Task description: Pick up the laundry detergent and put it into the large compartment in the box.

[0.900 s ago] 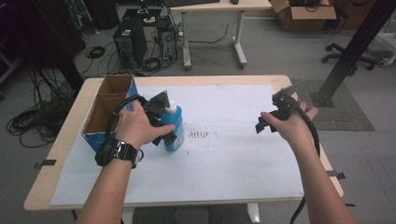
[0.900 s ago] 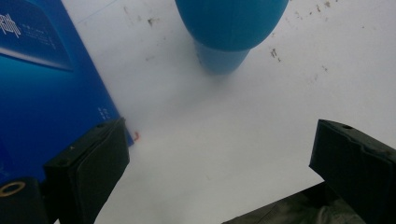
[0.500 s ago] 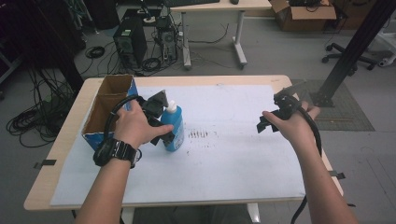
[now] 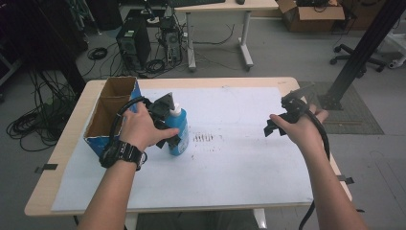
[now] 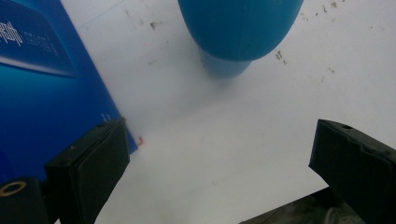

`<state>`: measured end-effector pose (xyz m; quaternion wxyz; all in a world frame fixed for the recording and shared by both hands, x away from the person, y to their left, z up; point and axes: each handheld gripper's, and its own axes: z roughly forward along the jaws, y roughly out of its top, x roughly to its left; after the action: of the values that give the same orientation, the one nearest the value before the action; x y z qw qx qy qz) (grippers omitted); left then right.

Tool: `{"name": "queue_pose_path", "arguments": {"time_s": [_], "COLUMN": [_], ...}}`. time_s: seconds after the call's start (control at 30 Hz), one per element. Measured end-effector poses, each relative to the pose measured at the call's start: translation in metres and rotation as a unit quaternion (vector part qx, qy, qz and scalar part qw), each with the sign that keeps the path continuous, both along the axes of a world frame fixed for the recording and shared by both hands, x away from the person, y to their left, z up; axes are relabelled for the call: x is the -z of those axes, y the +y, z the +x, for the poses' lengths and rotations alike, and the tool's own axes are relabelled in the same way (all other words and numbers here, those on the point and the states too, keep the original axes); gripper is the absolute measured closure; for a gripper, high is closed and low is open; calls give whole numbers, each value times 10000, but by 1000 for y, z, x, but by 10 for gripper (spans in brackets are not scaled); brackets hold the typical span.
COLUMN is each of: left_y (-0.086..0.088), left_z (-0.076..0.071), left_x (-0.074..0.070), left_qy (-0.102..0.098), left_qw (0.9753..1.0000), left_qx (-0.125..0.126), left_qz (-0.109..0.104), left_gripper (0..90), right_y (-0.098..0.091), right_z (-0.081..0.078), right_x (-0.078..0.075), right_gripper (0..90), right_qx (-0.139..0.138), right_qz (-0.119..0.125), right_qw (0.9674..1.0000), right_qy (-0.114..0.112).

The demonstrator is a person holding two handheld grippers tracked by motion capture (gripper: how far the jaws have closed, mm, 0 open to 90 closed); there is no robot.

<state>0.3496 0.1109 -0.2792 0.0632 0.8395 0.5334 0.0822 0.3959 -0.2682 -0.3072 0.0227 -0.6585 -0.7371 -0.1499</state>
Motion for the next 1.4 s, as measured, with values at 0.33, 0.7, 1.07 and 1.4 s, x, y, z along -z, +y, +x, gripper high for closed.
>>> {"name": "queue_pose_path", "arguments": {"time_s": [0.33, 0.7, 1.07, 1.4], "left_y": [-1, -7, -13, -20], "left_z": [1, 5, 13, 22], "left_x": [-3, -6, -6, -2], "left_qy": [-57, -46, -7, 20], "left_qw": [10000, 10000, 10000, 9999], "left_qx": [30, 53, 57, 73], "left_qz": [-51, -46, -41, -69], "left_gripper": [53, 51, 51, 51], "right_y": [1, 0, -2, -4], "right_z": [0, -1, 0, 0], "right_x": [-1, -1, 0, -2], "right_gripper": [35, 35, 35, 35], "right_qx": [-26, -41, -58, -69], "right_qz": [33, 42, 36, 31], "right_qw": [10000, 10000, 10000, 10000], "right_qy": [-20, -17, -17, -26]}}
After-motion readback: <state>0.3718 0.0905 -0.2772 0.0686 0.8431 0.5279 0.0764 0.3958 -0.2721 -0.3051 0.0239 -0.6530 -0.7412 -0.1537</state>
